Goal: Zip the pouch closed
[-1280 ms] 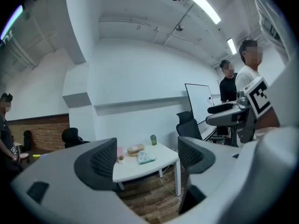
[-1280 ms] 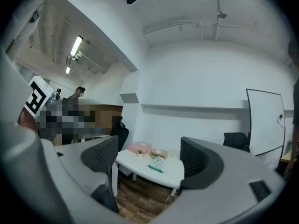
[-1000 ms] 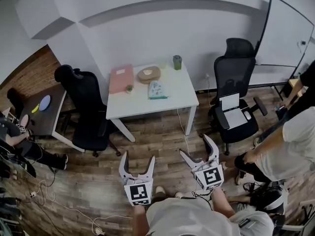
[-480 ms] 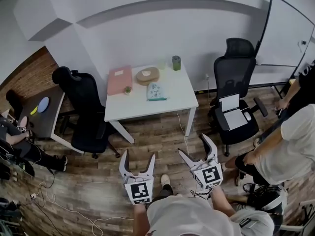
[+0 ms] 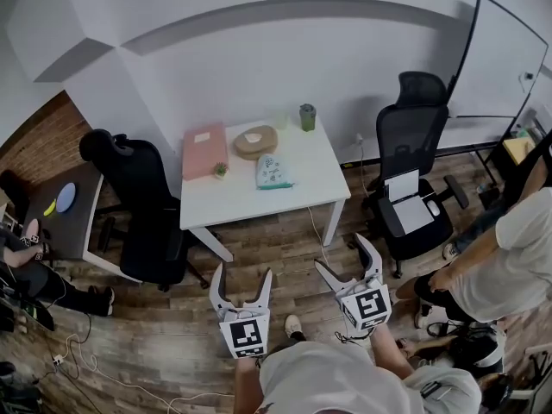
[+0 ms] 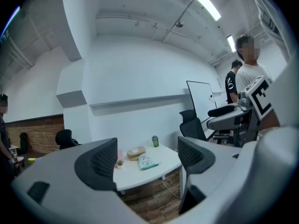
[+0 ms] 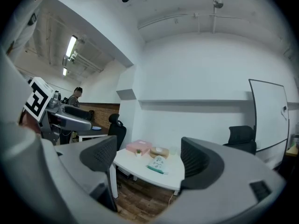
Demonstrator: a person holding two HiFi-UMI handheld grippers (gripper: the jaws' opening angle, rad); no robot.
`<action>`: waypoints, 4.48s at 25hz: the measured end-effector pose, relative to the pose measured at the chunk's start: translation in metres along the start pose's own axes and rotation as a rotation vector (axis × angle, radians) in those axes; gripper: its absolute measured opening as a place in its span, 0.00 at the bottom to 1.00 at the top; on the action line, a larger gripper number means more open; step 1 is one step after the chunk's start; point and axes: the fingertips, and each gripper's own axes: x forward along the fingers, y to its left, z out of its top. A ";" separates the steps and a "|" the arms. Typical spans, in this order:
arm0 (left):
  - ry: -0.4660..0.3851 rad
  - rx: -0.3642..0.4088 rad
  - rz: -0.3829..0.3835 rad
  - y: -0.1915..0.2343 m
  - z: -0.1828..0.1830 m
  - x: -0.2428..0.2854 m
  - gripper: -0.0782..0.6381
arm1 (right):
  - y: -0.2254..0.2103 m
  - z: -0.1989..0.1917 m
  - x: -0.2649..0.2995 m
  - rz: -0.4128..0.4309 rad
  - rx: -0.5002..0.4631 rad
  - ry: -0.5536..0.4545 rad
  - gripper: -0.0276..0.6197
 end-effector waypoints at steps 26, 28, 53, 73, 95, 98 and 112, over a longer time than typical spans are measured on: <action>0.003 -0.033 -0.075 0.083 -0.030 0.116 0.66 | -0.010 -0.017 0.134 -0.075 -0.014 0.076 0.70; 0.006 -0.035 -0.073 0.085 -0.031 0.126 0.66 | -0.014 -0.020 0.143 -0.070 -0.012 0.077 0.70; 0.050 -0.026 0.042 0.102 -0.016 0.287 0.66 | -0.127 -0.026 0.294 0.035 0.008 0.060 0.68; 0.110 -0.007 0.095 0.084 -0.017 0.382 0.66 | -0.205 -0.052 0.366 0.095 0.066 0.068 0.67; 0.204 -0.089 -0.118 0.105 -0.107 0.513 0.60 | -0.214 -0.143 0.472 0.118 0.041 0.314 0.57; 0.241 -0.104 -0.164 0.102 -0.134 0.524 0.58 | -0.208 -0.167 0.480 0.150 0.023 0.368 0.54; 0.421 -0.174 -0.295 0.059 -0.225 0.531 0.49 | -0.181 -0.257 0.475 0.346 -0.037 0.583 0.39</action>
